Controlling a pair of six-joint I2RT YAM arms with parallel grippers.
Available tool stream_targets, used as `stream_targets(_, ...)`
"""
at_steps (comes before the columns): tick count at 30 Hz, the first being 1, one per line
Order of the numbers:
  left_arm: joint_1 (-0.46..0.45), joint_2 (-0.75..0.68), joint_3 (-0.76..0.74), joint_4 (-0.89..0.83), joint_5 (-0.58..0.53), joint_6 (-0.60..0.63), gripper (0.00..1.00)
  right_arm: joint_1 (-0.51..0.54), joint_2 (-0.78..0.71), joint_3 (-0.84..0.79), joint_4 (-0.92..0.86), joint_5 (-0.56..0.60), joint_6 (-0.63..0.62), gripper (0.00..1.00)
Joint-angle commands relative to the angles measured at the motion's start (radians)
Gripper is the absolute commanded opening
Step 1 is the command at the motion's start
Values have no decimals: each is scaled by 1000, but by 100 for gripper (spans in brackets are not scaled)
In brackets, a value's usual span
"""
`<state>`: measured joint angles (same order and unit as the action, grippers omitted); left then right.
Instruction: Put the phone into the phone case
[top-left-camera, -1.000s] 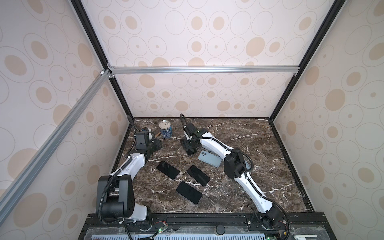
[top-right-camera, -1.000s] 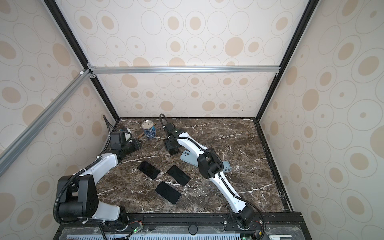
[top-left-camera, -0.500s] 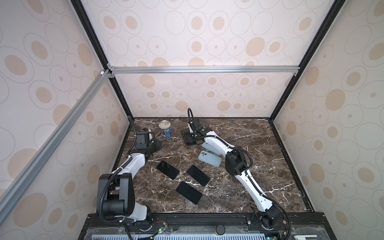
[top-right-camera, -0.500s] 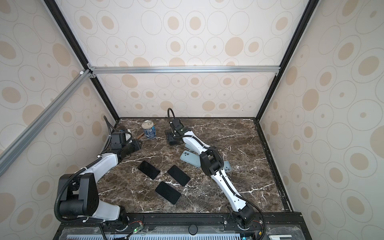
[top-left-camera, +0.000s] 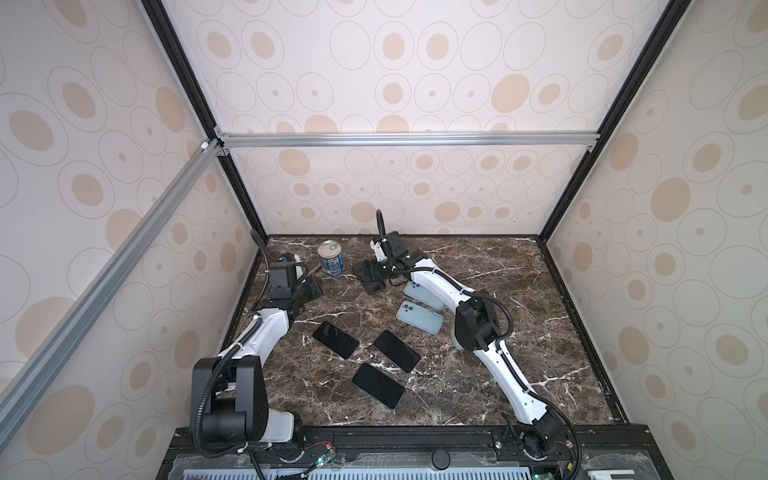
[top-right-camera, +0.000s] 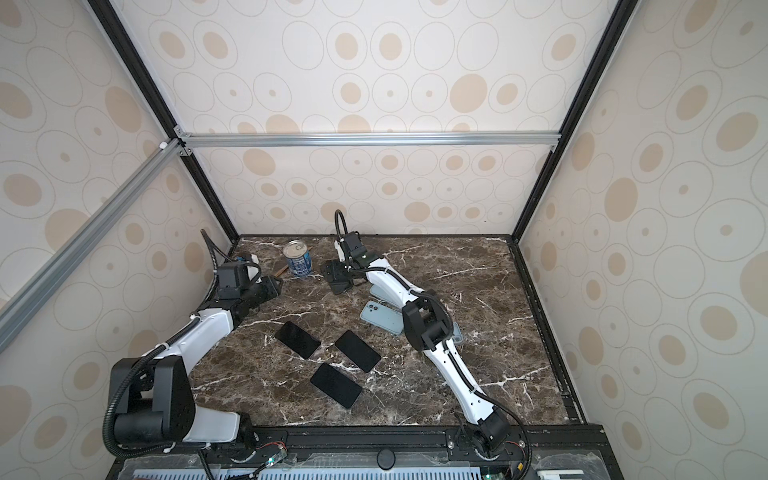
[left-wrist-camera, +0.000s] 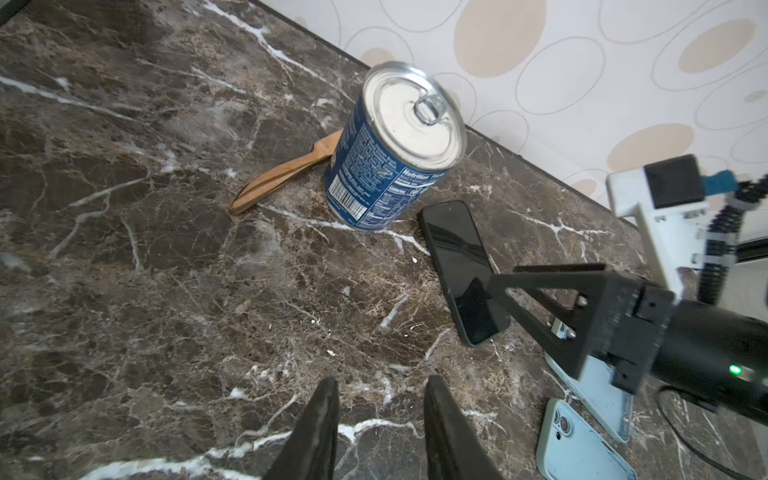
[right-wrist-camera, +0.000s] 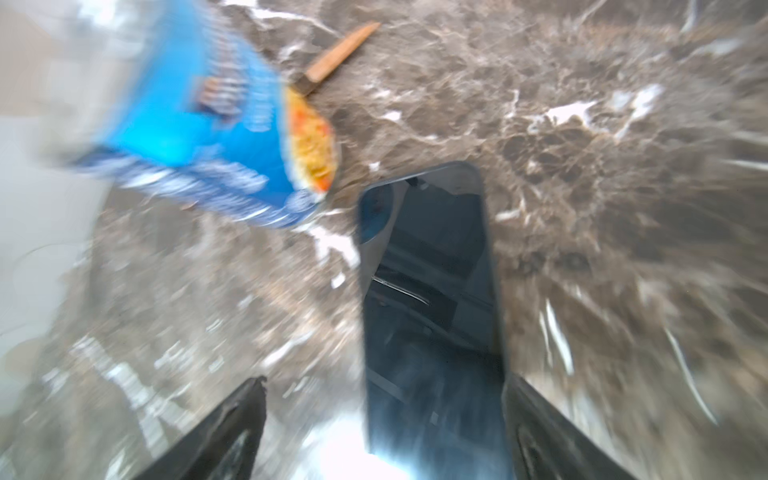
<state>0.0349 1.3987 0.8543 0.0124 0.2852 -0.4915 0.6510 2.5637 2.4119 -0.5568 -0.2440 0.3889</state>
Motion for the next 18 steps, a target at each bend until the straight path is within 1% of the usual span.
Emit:
stream_targets(1, -33, -36, -2, 26, 11, -12, 35, 29, -265, -171, -6, -29, -68, 90)
stream_targets(3, -74, -45, 7, 16, 3, -9, 35, 40, -399, -348, 25, -35, -104, 90)
stream_targets(5, -131, -58, 19, 2, -6, -7, 35, 53, -538, -565, 63, -35, -134, 89)
stream_targets(7, -211, -88, 26, -3, -38, 15, 35, 66, -674, -754, 93, -26, -157, 89)
stream_targets(9, -288, -126, 23, -1, -69, 38, 35, 95, -792, -930, 104, 20, -195, 88)
stream_targets(11, -338, -168, 1, 10, -57, 42, 36, 136, -875, -1065, 105, 58, -238, 89)
stream_targets(13, -364, -212, -33, 14, -38, 48, 36, 185, -938, -1183, 116, 98, -276, 90)
stream_targets(15, -381, -259, -77, 7, -42, 75, 36, 230, -971, -1268, 137, 142, -308, 92)
stream_targets(18, -390, -323, -158, -12, -69, 88, 37, 274, -961, -1319, 137, 185, -334, 95)
